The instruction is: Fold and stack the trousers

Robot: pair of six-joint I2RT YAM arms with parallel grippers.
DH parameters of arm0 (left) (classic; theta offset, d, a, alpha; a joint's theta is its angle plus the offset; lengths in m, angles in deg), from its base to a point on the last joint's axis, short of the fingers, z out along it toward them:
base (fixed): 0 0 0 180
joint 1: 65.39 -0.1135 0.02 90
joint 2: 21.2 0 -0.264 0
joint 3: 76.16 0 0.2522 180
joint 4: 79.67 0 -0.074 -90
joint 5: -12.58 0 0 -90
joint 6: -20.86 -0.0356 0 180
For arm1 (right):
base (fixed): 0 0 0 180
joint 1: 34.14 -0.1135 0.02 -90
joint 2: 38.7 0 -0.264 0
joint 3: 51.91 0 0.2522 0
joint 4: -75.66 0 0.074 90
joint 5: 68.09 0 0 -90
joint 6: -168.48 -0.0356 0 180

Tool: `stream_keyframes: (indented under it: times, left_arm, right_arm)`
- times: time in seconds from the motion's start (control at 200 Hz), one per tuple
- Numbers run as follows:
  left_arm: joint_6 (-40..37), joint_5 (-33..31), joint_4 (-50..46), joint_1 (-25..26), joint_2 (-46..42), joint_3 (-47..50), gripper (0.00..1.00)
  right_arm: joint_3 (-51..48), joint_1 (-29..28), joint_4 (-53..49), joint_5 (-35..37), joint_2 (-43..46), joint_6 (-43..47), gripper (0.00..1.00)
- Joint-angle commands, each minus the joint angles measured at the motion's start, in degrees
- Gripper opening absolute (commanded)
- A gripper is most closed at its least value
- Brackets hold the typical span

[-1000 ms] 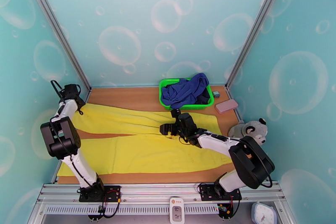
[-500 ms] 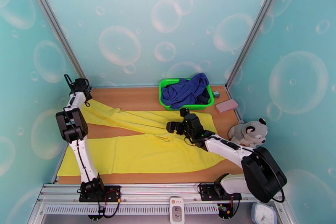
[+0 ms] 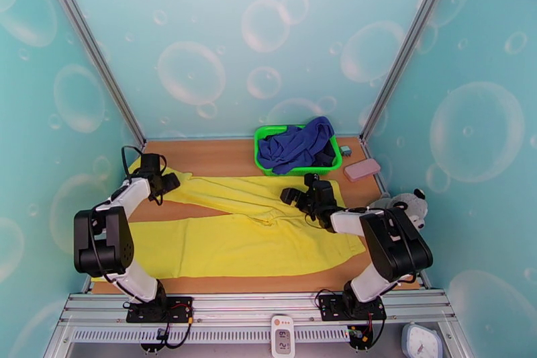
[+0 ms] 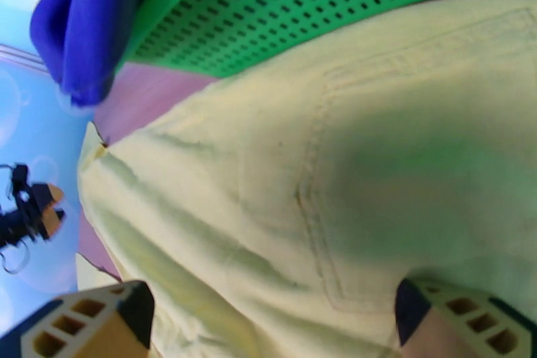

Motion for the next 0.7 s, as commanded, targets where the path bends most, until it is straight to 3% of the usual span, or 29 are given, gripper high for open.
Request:
stream_keyframes:
  times: [0.0, 0.27, 0.51, 0.695]
  left_arm:
    - [0.8, 7.2, 8.6, 0.1, 0.4, 1.9, 0.78]
    - [2.7, 6.4, 14.7, 1.8, -1.0, 2.8, 0.78]
    - [5.4, 3.3, 16.2, 2.2, 7.5, 0.4, 0.78]
    - [9.0, 1.5, 16.5, 3.5, 6.4, 5.3, 0.79]
  right_arm:
    - [-2.5, 2.8, 2.3, -1.8, -3.0, -5.0, 0.99]
    - [-6.0, 4.7, -8.1, 7.2, 7.2, -2.5, 0.99]
    - [-5.4, 3.0, -9.1, 9.8, 13.3, 1.7, 0.99]
    - [-4.3, 3.7, -11.4, 9.6, 17.3, 4.4, 0.99]
